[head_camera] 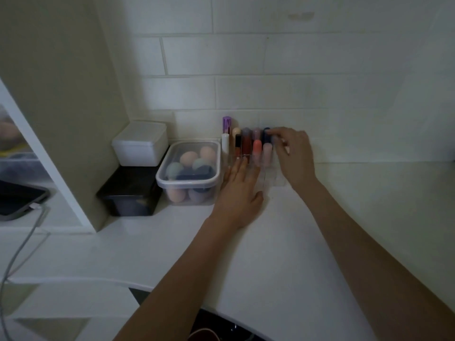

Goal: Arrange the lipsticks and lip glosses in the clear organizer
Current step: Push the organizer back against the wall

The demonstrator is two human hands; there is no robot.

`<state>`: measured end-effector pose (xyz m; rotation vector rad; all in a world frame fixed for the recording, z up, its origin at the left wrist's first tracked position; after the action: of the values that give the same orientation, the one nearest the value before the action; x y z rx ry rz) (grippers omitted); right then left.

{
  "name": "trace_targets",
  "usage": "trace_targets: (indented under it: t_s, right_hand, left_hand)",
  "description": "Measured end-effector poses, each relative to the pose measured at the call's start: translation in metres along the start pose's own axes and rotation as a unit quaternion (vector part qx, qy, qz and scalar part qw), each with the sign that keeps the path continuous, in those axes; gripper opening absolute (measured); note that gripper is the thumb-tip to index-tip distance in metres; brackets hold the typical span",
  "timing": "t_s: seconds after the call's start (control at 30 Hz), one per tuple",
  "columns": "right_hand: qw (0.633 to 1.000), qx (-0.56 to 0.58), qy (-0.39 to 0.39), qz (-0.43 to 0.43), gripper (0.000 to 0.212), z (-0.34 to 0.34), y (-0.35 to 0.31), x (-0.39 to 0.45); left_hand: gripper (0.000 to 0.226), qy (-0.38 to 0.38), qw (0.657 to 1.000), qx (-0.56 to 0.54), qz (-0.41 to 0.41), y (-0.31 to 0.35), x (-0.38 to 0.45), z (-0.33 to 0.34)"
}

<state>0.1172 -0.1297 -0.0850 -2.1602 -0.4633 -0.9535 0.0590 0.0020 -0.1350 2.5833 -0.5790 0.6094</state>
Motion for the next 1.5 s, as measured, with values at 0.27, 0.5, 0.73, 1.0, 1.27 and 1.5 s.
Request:
trace_targets:
  t_s: [0.27,0.5,0.73,1.0,1.27,1.5]
  right_hand:
    - [0.984,-0.020,-0.164,-0.067,0.023,0.038,-0.032,0.034]
    - [0.983,0.023,-0.177,-0.037,0.026,0.045,-0.037,0.043]
    - [0.991,0.115,-0.060,0.035,0.023,0.025,-0.027,0.038]
    - [0.993,-0.024,-0.114,0.016,0.021,0.023,0.011,0.027]
    - [0.997,-0.007,-0.073,0.026,0.020,0.016,0.022,0.023]
    - [0.995,-0.044,-0.085,0.036,0.014,0.014,0.027,0.014]
  left_hand:
    - [0.044,0.043,0.998,-0.028,-0.039,-0.001,-0.001,-0.008]
    - [0.029,0.058,0.997,-0.027,-0.047,-0.005,0.001,-0.006]
    - [0.021,0.055,0.997,-0.033,-0.051,-0.005,0.001,-0.006]
    - [0.027,0.053,0.997,-0.029,-0.056,-0.005,0.002,-0.005]
    - [0.026,0.051,0.997,-0.027,-0.057,-0.005,0.001,-0.006]
    - [0.028,0.044,0.997,-0.026,-0.065,-0.004,0.000,-0.007]
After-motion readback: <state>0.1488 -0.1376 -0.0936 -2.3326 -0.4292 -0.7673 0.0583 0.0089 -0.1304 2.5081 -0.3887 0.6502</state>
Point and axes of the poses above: each hand's wrist, its own x-axis towards the middle knuckle, its own z-axis out of the palm, y = z × x, the point moved 3 cm from there along x, towards the middle knuckle, and after that the axes turned 2 degrees about x, right-handed, at the moved point
